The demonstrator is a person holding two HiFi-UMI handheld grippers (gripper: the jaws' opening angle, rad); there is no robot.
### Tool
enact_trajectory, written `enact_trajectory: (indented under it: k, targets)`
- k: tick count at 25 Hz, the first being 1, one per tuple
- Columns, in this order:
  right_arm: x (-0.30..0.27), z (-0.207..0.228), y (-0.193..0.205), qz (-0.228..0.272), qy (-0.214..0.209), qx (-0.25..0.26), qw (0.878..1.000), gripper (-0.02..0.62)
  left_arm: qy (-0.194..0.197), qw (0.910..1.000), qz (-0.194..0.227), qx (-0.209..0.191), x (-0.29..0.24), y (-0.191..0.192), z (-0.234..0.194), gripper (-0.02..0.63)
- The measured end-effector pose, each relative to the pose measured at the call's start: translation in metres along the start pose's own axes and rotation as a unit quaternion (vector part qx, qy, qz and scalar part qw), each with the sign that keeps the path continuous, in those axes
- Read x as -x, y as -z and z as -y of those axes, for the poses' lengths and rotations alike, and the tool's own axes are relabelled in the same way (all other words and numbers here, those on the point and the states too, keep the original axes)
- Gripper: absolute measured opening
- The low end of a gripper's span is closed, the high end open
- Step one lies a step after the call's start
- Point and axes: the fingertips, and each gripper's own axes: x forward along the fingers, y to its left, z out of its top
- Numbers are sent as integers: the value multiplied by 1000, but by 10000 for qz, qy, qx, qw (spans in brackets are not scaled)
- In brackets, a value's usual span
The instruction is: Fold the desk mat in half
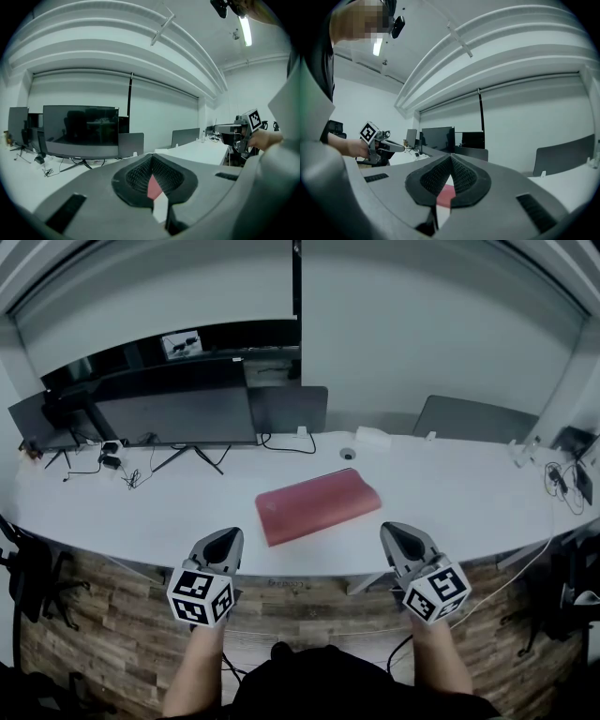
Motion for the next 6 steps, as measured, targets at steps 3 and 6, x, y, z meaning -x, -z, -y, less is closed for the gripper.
enact_trajectory:
  k: [3, 6]
  targets:
    - [1, 0, -3, 41, 32, -6, 10000, 0, 48, 10000, 29, -61, 0, -3, 2, 6]
    - [1, -6, -5, 61, 31, -3, 10000, 1, 66, 9999, 52, -63, 4, -4, 0, 6]
